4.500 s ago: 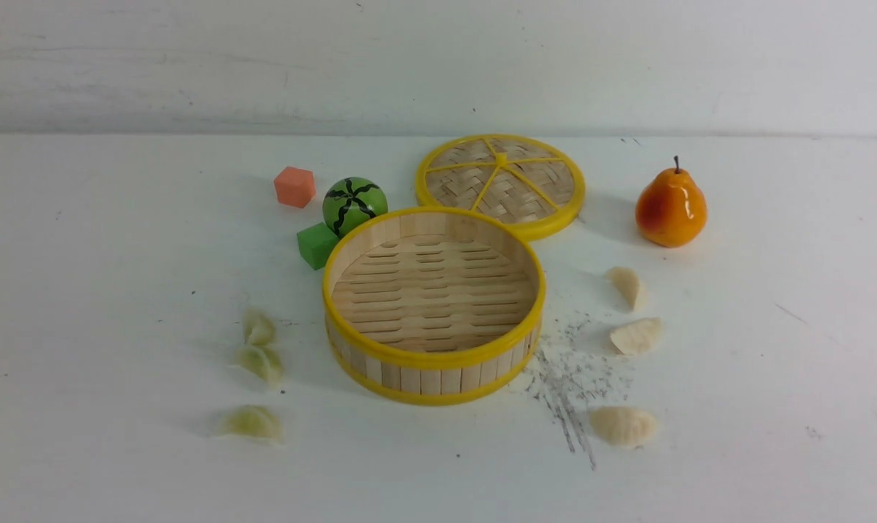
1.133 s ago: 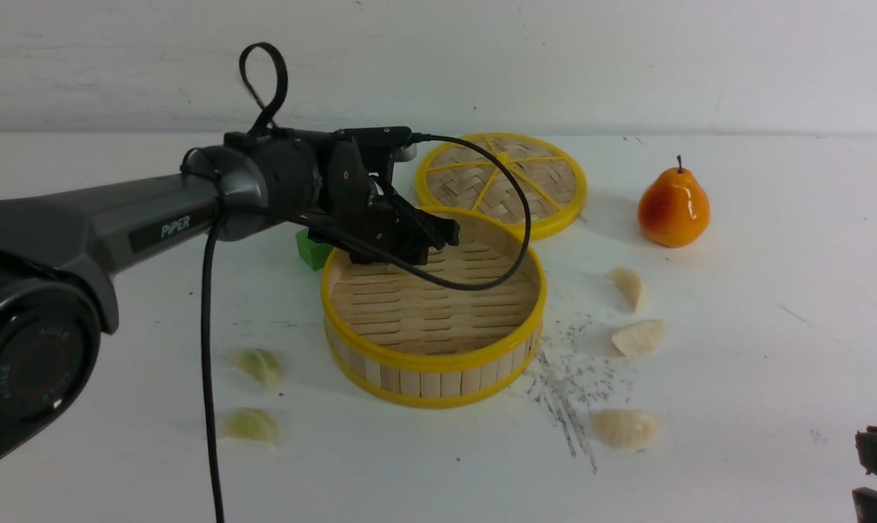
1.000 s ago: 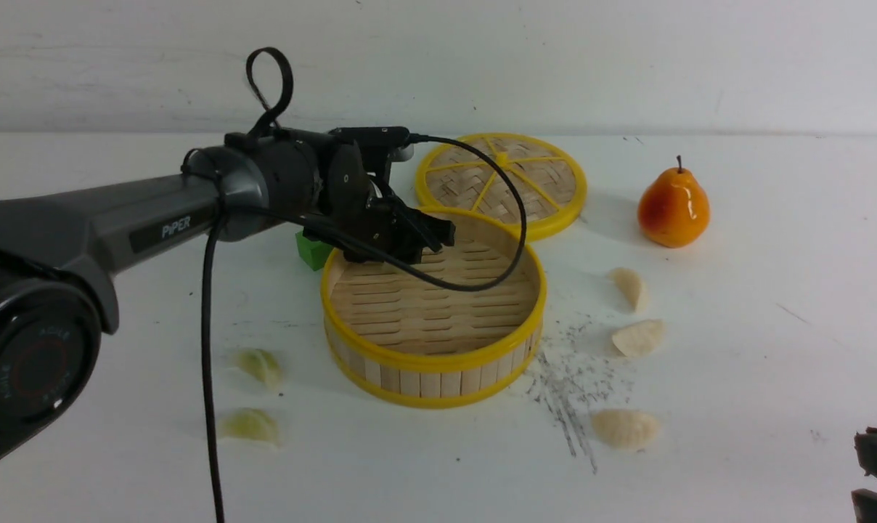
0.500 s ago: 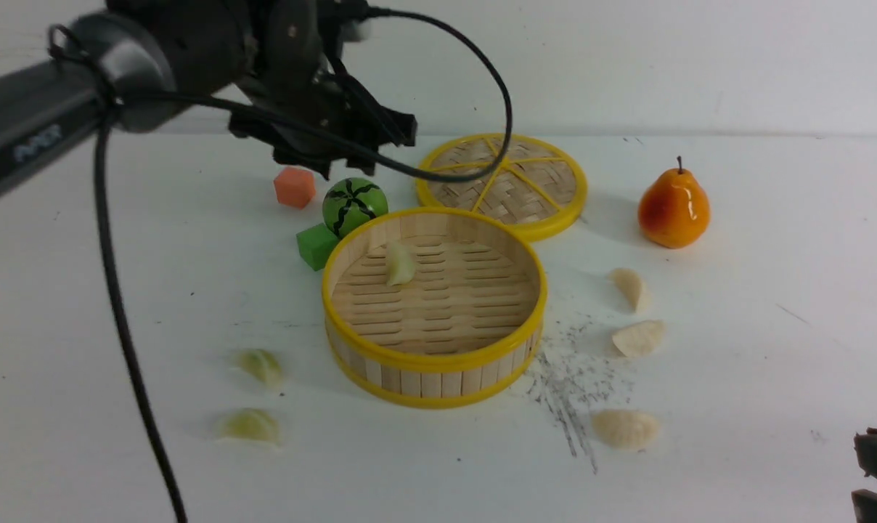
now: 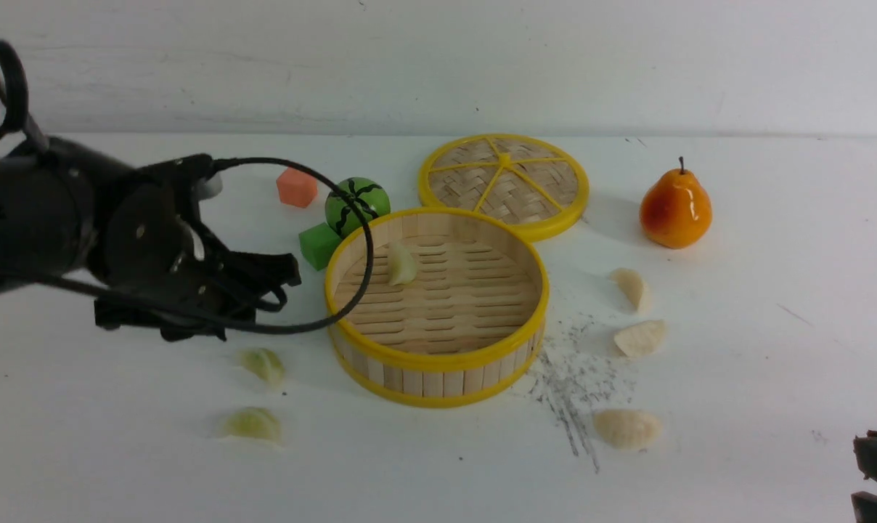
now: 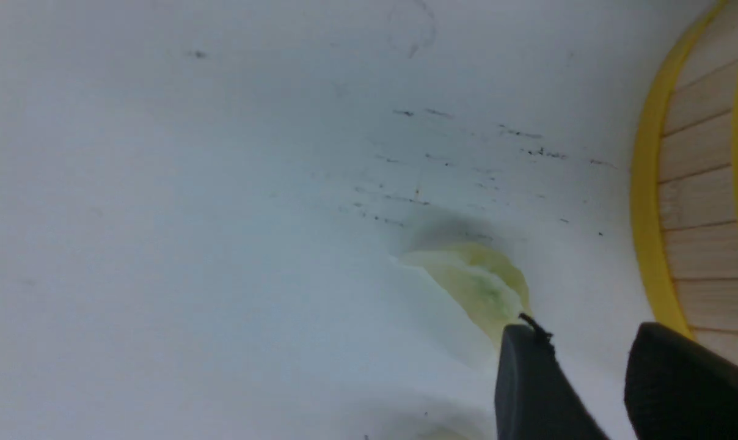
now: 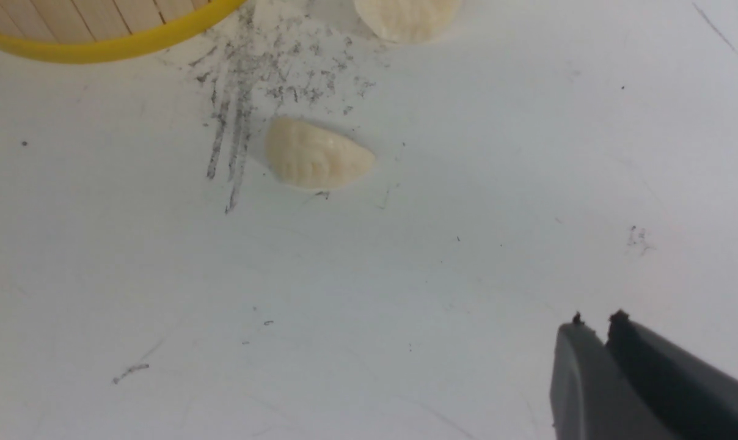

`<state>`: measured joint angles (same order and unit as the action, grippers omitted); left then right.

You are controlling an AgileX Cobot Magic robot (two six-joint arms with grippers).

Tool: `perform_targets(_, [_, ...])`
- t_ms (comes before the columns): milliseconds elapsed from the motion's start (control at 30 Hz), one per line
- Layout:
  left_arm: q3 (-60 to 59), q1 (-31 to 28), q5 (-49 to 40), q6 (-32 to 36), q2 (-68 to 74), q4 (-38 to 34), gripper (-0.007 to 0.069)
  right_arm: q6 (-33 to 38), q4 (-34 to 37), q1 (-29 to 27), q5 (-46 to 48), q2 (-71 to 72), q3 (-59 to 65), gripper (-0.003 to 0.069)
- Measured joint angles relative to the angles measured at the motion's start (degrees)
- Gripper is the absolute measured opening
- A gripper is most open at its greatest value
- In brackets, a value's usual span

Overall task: Put the dumplings into the steamer on the white table.
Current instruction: 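Reach for and grasp a dumpling on the table with the left gripper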

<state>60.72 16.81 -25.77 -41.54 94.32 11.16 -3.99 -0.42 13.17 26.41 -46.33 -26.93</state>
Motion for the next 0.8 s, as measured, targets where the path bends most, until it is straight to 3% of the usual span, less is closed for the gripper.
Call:
perform_targets(100, [-2.4, 0.0, 5.1, -5.5, 2.0, 0.1, 0.0366, 0.0, 0.0, 0.0, -0.3, 0.0, 0.2, 0.0059])
perform_targets(200, [-2.1, 0.0, 7.3, -6.8, 4.5, 0.7, 0.0477, 0.0, 0.0, 0.0, -1.0, 0.0, 1.1, 0.0059])
perform_targets(367, [-0.2, 0.0, 8.5, -7.3, 9.2, 1.6, 0.0515, 0.0, -0.1, 0.0, -1.6, 0.0, 1.2, 0.0058])
perform_targets(467, [0.6, 0.0, 8.5, -7.4, 11.9, 3.1, 0.0482, 0.0, -0.1, 0.0, -1.7, 0.0, 1.3, 0.0057])
perform_targets(733, [2.2, 0.0, 7.9, -7.4, 13.3, 4.6, 0.0176, 0.0, 0.0, 0.0, -1.7, 0.0, 1.3, 0.0057])
perform_targets(800, [3.4, 0.0, 7.1, -6.8, 13.3, 4.6, 0.0179, 0.0, 0.0, 0.0, -1.7, 0.0, 1.3, 0.0057])
